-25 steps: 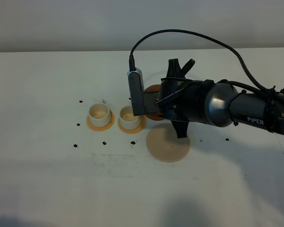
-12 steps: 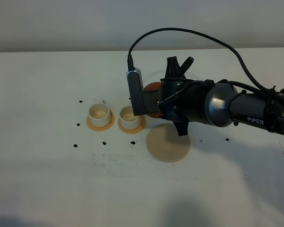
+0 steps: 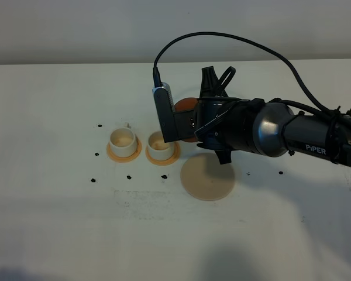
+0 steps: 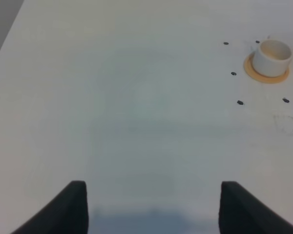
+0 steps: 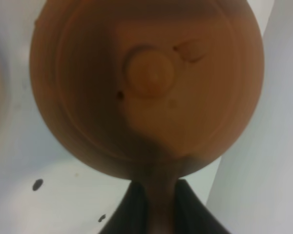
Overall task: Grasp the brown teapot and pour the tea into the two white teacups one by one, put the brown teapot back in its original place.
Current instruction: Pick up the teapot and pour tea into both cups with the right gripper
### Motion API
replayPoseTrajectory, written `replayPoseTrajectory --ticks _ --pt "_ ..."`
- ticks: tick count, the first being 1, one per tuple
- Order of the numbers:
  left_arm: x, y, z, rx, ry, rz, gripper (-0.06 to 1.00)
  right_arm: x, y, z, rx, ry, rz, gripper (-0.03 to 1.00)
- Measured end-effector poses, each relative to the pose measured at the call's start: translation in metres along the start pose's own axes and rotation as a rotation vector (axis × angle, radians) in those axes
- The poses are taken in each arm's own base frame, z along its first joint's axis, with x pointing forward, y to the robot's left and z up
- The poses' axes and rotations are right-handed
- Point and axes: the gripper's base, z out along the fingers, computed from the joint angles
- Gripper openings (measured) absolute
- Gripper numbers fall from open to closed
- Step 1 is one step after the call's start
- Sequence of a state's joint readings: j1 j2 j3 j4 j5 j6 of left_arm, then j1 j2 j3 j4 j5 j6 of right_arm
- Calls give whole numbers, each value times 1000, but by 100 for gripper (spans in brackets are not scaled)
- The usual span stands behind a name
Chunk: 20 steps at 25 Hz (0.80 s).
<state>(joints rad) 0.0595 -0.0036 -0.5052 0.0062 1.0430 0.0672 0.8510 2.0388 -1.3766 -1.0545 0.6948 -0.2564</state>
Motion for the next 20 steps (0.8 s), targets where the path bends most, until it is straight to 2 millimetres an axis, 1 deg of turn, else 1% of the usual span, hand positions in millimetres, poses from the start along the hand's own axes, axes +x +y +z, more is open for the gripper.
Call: replayPoseTrajectory --ticks 20 --pt "0 0 0 0 0 0 59 0 -6 0 64 4 -91 8"
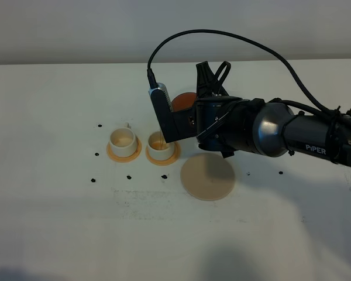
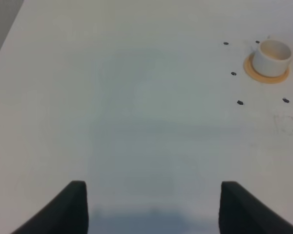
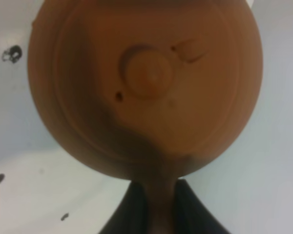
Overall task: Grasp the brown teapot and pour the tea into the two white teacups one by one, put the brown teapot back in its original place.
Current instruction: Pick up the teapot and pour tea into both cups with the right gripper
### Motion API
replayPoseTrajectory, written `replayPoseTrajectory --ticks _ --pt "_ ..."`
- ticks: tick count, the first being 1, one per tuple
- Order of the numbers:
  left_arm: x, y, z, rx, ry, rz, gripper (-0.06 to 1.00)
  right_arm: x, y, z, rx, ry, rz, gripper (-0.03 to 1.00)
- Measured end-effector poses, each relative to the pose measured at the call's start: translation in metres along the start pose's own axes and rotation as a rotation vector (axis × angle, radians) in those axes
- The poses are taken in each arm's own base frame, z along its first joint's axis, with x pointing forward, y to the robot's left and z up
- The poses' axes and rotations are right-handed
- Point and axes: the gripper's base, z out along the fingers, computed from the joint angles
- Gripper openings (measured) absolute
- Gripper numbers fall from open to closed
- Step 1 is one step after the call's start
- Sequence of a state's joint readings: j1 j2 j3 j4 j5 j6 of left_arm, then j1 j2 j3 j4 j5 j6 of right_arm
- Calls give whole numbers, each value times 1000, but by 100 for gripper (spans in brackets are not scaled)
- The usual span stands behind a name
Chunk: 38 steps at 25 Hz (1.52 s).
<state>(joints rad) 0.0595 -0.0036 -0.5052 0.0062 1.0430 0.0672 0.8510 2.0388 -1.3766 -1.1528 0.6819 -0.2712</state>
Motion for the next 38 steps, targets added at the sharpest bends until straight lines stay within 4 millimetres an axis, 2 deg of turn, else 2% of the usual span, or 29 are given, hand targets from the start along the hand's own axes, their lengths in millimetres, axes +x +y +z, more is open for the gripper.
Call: replayPoseTrajectory --ticks 38 --pt "0 0 0 0 0 0 59 5 -6 0 61 58 -163 8"
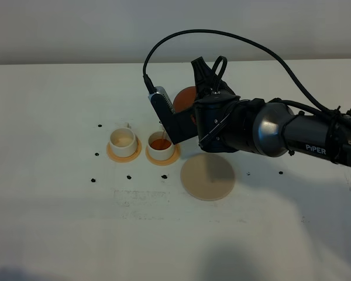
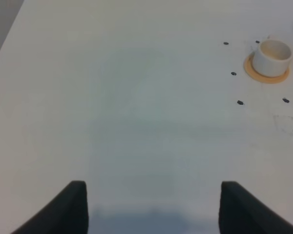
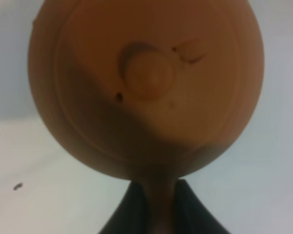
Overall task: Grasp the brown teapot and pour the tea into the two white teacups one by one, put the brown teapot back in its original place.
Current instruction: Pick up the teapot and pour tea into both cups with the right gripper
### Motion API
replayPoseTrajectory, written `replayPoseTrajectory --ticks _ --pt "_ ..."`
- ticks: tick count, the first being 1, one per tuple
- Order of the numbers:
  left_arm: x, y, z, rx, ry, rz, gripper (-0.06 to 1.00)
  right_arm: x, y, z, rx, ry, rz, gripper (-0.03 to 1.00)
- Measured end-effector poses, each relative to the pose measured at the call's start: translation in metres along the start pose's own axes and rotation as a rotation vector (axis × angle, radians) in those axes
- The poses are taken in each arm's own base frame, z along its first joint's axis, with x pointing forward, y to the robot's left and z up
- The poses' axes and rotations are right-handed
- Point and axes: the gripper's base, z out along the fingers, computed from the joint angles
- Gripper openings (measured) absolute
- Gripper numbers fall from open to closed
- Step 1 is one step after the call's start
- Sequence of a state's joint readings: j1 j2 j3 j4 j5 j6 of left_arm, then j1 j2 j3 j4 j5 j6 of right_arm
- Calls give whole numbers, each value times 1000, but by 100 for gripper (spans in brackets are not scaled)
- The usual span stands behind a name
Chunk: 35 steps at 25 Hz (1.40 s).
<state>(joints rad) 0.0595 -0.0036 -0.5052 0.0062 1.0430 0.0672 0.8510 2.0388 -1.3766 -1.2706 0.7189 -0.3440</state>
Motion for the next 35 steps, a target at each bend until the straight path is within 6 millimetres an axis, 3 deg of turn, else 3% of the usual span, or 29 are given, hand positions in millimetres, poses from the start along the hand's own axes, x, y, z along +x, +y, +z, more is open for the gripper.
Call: replayPoseTrajectory --ticks 35 --pt "0 0 0 0 0 0 59 2 -3 0 28 24 -40 8"
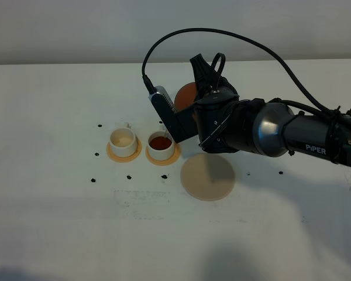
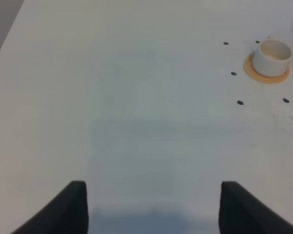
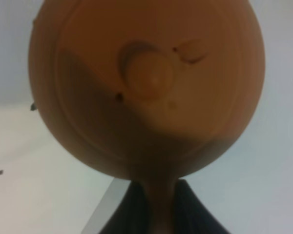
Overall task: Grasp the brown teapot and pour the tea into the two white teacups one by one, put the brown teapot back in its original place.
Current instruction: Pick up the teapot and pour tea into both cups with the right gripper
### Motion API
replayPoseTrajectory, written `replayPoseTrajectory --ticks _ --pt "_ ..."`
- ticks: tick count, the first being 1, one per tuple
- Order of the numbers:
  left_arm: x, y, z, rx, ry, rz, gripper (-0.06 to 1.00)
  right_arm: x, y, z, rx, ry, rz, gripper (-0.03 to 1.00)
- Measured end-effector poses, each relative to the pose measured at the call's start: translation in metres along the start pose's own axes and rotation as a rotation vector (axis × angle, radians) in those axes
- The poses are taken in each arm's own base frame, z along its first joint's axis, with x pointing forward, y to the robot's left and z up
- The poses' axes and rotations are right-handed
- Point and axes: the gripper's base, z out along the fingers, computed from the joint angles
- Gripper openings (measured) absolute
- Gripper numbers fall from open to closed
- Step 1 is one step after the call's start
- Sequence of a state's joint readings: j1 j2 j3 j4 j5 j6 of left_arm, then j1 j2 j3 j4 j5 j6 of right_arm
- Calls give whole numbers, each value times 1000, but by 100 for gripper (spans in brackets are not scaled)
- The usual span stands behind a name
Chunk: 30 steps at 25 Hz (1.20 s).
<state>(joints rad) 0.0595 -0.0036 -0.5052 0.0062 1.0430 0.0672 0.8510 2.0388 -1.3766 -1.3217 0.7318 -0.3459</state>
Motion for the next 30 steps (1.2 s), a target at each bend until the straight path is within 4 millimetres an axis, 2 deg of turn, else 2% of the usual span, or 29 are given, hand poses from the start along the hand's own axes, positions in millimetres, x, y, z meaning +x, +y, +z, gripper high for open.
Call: replayPoseTrajectory --ticks 23,30 --pt "0 0 0 0 0 0 59 1 -1 0 7 6 -9 8" --pt "0 0 0 0 0 0 59 -5 -1 -4 8 -6 -12 8"
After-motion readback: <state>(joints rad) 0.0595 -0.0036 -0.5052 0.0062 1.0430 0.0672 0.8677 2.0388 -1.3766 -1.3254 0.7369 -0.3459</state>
